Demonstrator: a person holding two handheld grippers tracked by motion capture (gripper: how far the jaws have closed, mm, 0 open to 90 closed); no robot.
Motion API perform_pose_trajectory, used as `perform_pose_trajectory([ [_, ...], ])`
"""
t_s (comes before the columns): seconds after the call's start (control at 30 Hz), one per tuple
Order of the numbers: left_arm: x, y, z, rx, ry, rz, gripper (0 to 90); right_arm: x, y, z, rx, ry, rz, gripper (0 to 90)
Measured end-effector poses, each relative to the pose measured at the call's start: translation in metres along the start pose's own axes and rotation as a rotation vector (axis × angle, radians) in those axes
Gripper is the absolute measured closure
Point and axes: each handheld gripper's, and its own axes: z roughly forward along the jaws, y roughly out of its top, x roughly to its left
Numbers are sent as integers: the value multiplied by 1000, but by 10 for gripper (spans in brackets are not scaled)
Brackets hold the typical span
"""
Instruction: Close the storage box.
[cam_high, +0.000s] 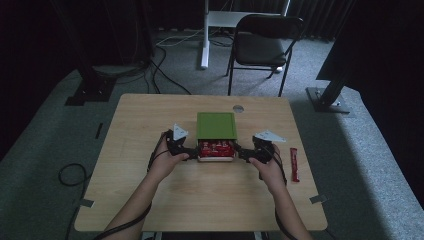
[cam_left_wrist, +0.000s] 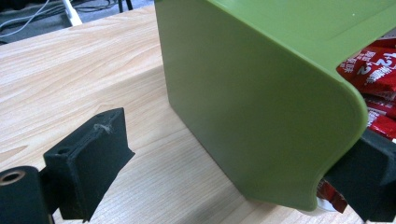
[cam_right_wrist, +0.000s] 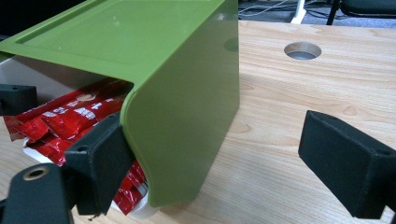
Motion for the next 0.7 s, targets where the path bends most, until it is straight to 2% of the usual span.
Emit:
perform_pose_trajectory([
  [0.3, -1, 2, 0, -3, 2, -2, 68, 1, 0, 0, -2, 5, 6, 130],
  [0.6, -7, 5, -10, -48, -25, -21, 68, 2, 0, -4, -26, 17, 17, 131],
  [0.7, -10, 5, -14, -47, -31, -18, 68, 3, 1, -6, -33, 22, 21, 131],
])
